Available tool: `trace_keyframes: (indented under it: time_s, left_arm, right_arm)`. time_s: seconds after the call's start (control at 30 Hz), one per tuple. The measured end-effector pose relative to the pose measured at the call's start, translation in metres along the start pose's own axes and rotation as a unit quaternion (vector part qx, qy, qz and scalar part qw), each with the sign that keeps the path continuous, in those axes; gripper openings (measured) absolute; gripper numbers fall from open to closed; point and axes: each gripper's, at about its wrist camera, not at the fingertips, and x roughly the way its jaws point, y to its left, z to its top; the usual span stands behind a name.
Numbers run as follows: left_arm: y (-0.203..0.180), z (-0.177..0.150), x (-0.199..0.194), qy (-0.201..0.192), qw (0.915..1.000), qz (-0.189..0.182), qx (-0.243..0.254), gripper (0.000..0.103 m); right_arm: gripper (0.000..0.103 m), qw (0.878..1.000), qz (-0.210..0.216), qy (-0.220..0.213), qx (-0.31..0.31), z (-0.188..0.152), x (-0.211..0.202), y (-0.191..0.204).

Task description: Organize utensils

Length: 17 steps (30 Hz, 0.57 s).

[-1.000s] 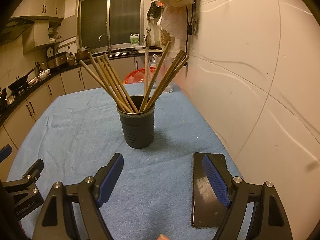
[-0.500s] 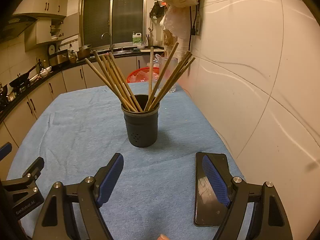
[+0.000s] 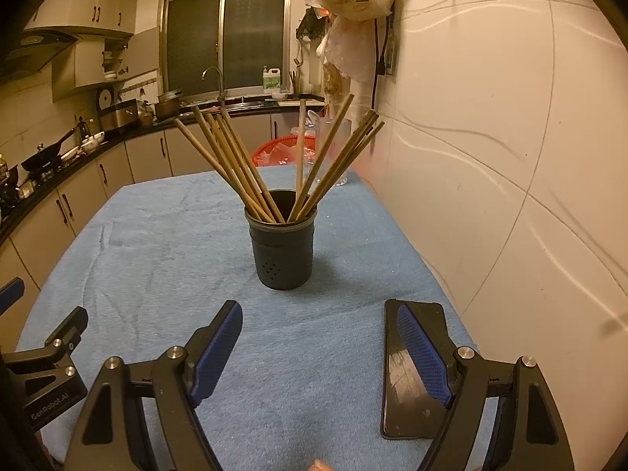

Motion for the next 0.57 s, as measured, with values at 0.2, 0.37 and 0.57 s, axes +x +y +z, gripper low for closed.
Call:
trace_keyframes:
  time_s: [0.2,0.37,0.57]
  left_arm:
    - [0.004,0.0,-0.007,-0.007,1.0,0.001,-0.003,0.098]
    - [0.008,-0.001,-0.01,-0.007,0.9999,0.009,-0.009,0.098]
    - [0.03,-0.003,0.014,0.031,0.9984,0.004,-0.046,0.098]
  right_arm:
    - [0.083,1.0,0.002,-0.006,-0.003,0.0,-0.008,0.001]
    - [0.083,1.0,0.004,-0.01,-0.004,0.0,-0.013,0.002]
    - [0.083,0.999,0.028,0.028,-0.006,0.001,0.01,0.007]
